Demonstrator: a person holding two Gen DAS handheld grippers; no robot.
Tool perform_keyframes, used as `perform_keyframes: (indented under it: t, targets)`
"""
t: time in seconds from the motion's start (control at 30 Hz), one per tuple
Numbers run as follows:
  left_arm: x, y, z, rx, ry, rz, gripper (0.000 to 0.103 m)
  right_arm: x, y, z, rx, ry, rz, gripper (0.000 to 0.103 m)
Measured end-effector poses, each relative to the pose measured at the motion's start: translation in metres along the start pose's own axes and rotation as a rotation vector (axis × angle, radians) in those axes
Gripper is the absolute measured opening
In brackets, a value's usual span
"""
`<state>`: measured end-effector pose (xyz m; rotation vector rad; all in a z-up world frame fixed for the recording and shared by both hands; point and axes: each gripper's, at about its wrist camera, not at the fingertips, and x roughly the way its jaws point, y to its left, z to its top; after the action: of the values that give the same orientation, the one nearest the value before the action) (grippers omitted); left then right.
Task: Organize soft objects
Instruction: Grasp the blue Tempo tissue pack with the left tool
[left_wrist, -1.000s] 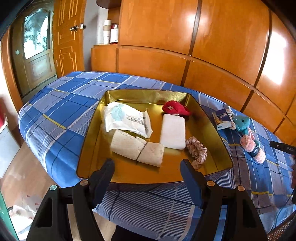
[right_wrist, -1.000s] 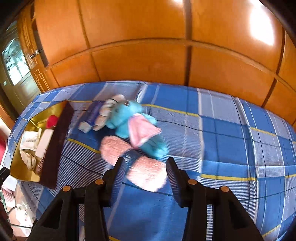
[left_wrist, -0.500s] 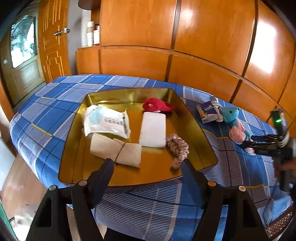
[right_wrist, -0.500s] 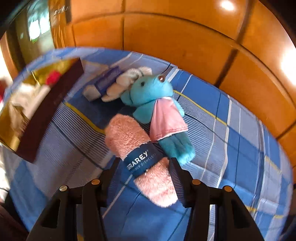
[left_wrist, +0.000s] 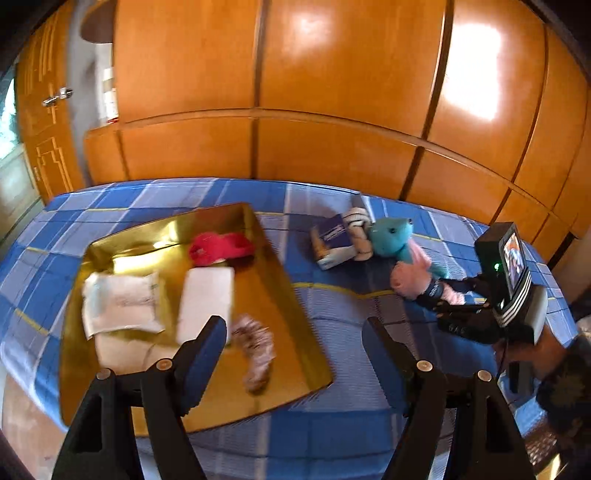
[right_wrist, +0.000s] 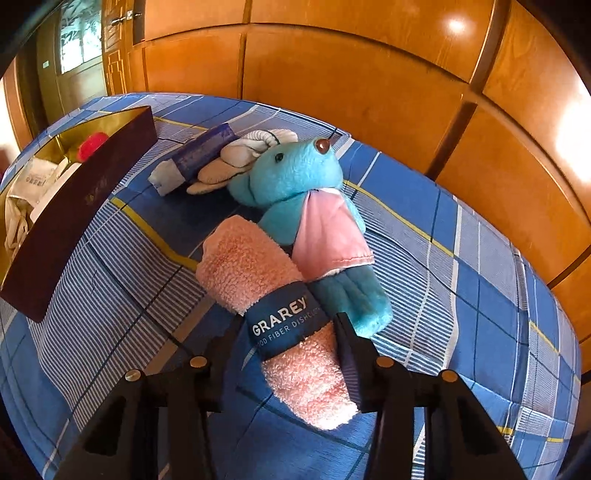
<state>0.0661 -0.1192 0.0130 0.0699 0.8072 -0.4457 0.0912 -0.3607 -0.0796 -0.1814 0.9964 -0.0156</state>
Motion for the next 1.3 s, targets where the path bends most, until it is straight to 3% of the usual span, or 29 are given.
perform_keyframes:
  t: [0.2,0.4,0.6,1.03,1.07,1.13,1.3]
  targets:
    - [0.028,-0.022,0.02,0.015,0.046,-0.03,0.076,0.005,0.01,0.0,-0.051,0.017,-0.052,0.048]
    - [0.069,-0.028,0.047,-0.052,0.123,-0.118,0.076,0.004,0.013,0.0,-0.064,0.022,-0.062,0.048]
    - [0.12,-0.025,0.076,-0.127,0.195,-0.129,0.074,0.004,0.014,0.001,-0.073,0.027,-0.069,0.048]
    - [0.2,-0.037,0.097,-0.12,0.225,-0.1,0.073,0.006,0.016,0.002,-0.086,0.035,-0.07,0.048]
    - [0.204,-0.037,0.097,-0.121,0.228,-0.102,0.071,0.006,0.016,0.002,-0.086,0.036,-0.07,0.048]
    - [0.213,-0.036,0.095,-0.115,0.235,-0.102,0.052,0.006,0.016,0.002,-0.088,0.036,-0.071,0.048]
    - [0.214,-0.037,0.092,-0.085,0.2,-0.098,0.043,0.006,0.018,0.002,-0.089,0.033,-0.07,0.048]
